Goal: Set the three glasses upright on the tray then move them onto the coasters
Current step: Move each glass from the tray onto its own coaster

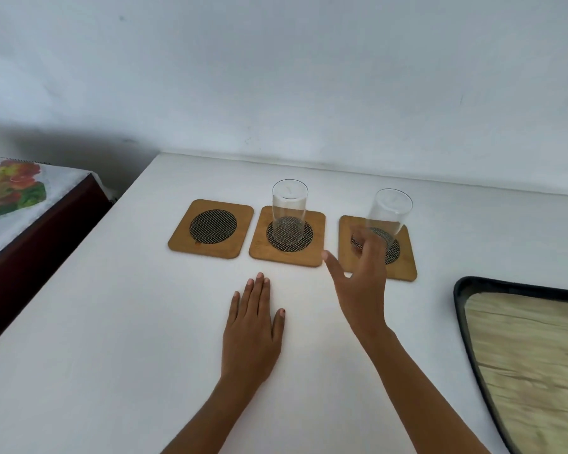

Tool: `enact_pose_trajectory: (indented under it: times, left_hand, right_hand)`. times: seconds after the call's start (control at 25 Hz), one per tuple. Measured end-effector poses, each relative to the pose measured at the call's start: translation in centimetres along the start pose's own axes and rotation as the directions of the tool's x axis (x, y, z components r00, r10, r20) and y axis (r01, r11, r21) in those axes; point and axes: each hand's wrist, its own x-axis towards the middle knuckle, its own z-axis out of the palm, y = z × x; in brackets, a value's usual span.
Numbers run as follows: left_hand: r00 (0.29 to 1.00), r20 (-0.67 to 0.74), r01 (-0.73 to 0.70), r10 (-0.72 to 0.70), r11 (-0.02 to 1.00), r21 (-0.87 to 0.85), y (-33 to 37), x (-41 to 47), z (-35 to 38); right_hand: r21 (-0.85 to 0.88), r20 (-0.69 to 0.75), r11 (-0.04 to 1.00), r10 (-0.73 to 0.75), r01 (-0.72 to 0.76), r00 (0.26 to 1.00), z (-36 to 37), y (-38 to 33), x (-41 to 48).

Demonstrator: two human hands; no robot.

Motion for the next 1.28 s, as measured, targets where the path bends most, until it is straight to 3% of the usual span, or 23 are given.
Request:
enact_pose_trajectory:
  times: [0.12,0.24,0.48,0.64,0.96,1.08,1.28]
  left_hand:
    - [1.0,-0.023,0.019,-0.02,0.999,-0.048,0.8,-0.1,-0.5]
    - [0.995,-0.002,0.099,-0.102,0.971,-0.22,4.1,0.1,-0.5]
    - [0.987,0.022,-0.142,0.158,0.933,-0.33,14.2,-3.7,2.5]
    - [0.974,0.079,-0.174,0.214,0.92,-0.352,18.9,-6.2,5.1]
    - [0.961,0.072,-0.267,0.267,0.964,-0.015,20.6,-7.3,6.9]
    - [0.964,0.067,-0.261,0.258,0.964,0.046,20.7,-7.3,7.1]
    - [0.967,0.071,-0.249,0.244,0.965,0.079,20.9,-7.3,7.3]
  right_hand:
    - [-0.012,-0.072,1.0,-0.007,0.007,0.997,-5.3,-0.4,-1.5]
    - [-0.039,-0.146,0.999,-0.006,0.0,0.989,-10.7,-0.1,-3.2]
    - [-0.117,-0.279,0.989,0.05,-0.085,0.959,-21.2,1.7,-7.0]
    - [-0.183,-0.397,0.974,0.053,-0.136,0.916,-27.9,3.6,-9.0]
    - [-0.301,-0.593,0.929,-0.006,-0.214,0.805,-36.1,9.0,-10.4]
    - [-0.235,-0.686,0.917,0.078,-0.323,0.723,-37.7,10.8,-9.6]
    - [-0.147,-0.506,0.886,0.314,-0.44,0.803,-39.2,14.3,-8.4]
